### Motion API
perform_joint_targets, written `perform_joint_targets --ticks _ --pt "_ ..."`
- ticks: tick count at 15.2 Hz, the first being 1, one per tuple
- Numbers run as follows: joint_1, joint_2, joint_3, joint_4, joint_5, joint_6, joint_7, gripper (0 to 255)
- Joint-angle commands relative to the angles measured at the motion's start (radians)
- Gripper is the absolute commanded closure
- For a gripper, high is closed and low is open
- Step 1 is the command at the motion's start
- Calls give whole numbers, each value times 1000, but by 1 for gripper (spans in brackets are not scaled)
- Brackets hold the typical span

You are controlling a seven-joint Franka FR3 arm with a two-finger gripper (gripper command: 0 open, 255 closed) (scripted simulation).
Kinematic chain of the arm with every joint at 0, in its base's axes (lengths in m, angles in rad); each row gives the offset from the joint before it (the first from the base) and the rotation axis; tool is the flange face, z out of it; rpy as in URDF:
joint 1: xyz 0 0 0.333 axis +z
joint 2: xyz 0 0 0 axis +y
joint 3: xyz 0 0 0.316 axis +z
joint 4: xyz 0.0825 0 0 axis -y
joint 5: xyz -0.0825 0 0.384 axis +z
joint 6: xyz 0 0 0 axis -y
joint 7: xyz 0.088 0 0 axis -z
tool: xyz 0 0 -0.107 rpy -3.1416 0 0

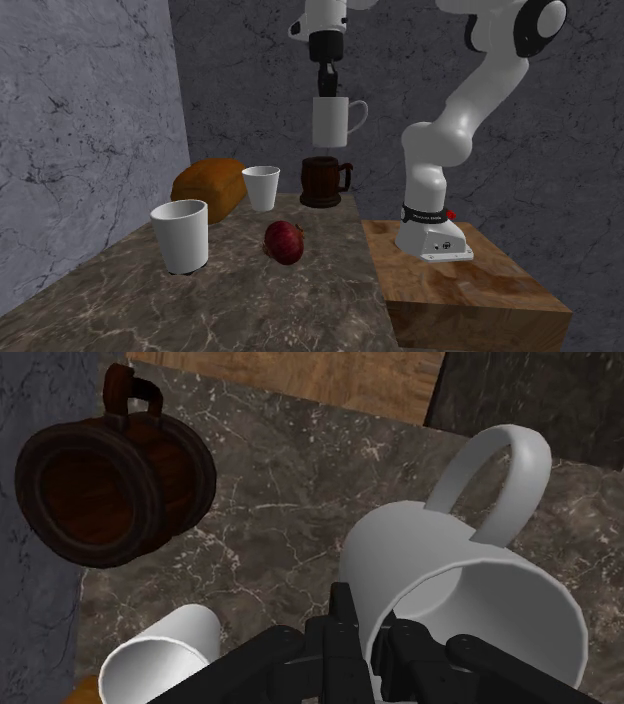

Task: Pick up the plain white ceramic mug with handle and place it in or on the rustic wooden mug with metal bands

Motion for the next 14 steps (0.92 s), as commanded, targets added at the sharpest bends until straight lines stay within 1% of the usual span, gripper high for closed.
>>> perform_joint_targets --ticks 1,8,14 --pt "-13 -27 -46 -14 -28 -18 -49 255" --pt "-68 -78 -202 -35 -141 -52 -217 255" --pt "-116 -73 -336 -11 -242 -65 -362 255"
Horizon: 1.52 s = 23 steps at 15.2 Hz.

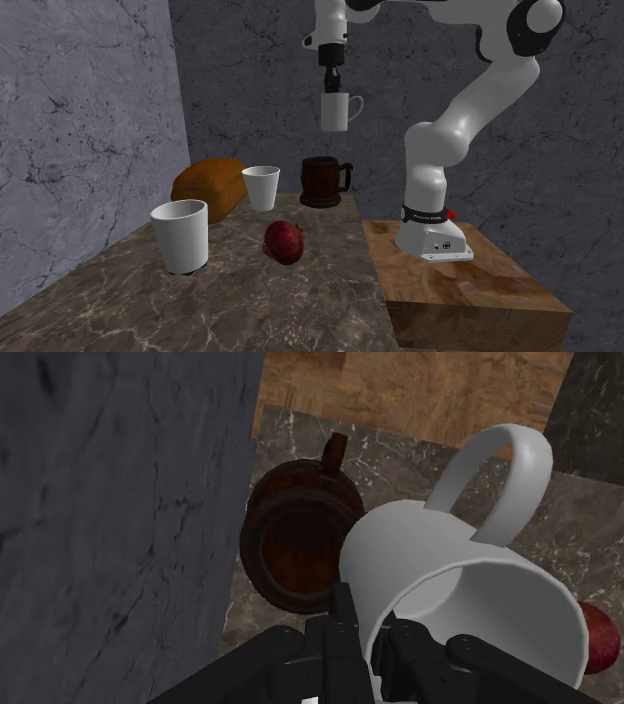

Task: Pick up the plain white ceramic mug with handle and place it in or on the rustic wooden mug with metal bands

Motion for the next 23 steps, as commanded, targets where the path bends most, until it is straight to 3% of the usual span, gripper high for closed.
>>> perform_joint_targets --ticks 1,3,23 --pt "-16 12 -49 8 -36 7 -53 255" --pt "-27 24 -89 24 -64 7 -96 255" --pt "-55 -12 -110 -241 -87 236 -93 255"
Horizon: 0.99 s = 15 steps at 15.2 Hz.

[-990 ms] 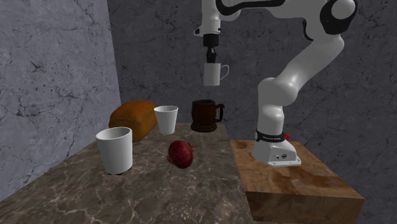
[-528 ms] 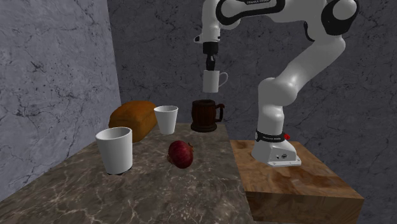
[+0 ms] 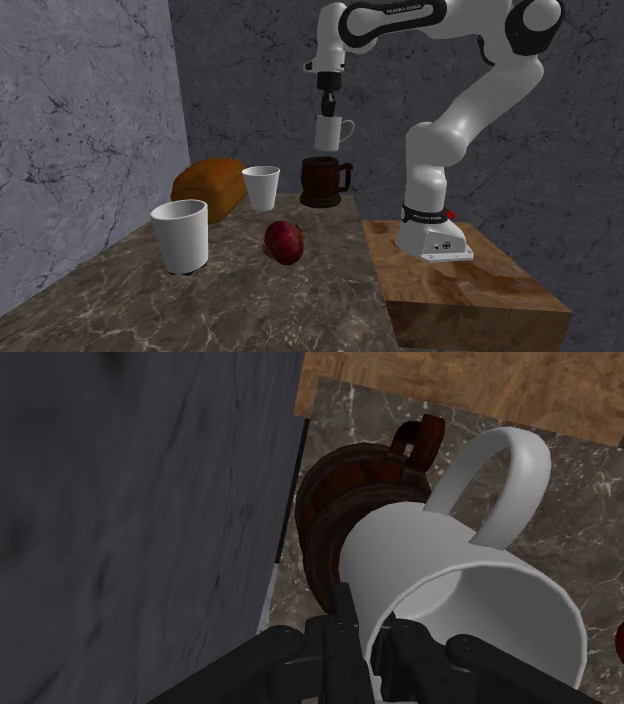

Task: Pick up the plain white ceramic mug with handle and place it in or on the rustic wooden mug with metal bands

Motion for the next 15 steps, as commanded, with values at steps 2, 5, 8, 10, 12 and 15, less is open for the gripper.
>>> perform_joint_targets --ticks 2,5,8,10,12,15 --pt "-11 8 -6 -55 -10 -13 -2 255" --pt "-20 9 0 -55 -5 -12 -7 255" --pt "-16 27 7 -58 2 8 1 0" --pt "-14 32 10 -56 4 11 5 0" --pt "-27 10 5 -55 -1 -11 -11 0" --pt "-35 24 29 51 20 -105 -23 0"
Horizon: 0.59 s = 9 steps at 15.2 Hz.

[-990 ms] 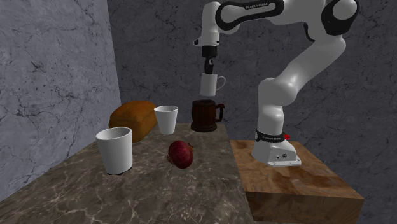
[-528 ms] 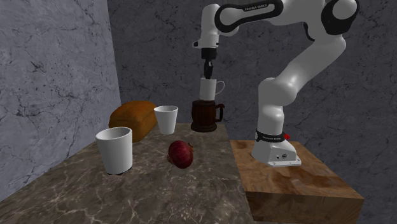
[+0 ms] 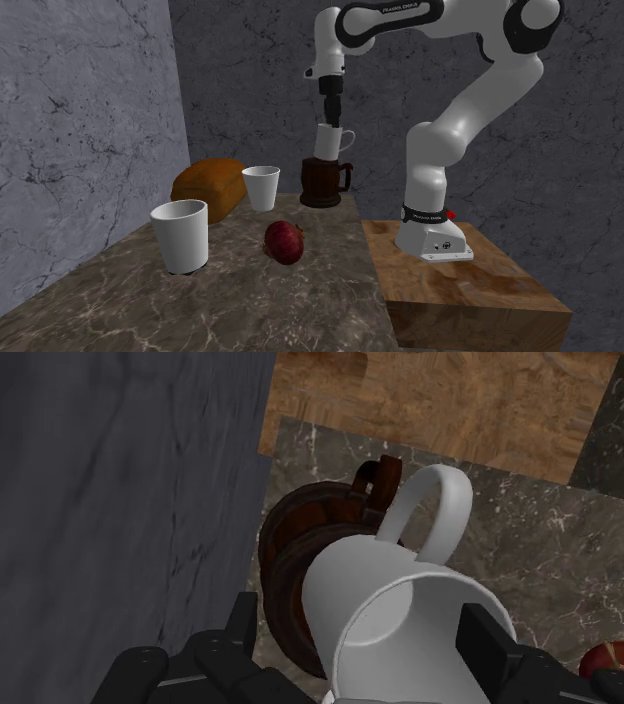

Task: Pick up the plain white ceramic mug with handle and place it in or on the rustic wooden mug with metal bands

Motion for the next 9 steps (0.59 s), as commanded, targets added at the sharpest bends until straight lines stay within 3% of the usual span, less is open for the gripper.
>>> perform_joint_targets --ticks 1,9 --pt "-12 3 7 78 -28 -40 -1 0" --pt "-23 5 15 78 -23 -39 -7 0"
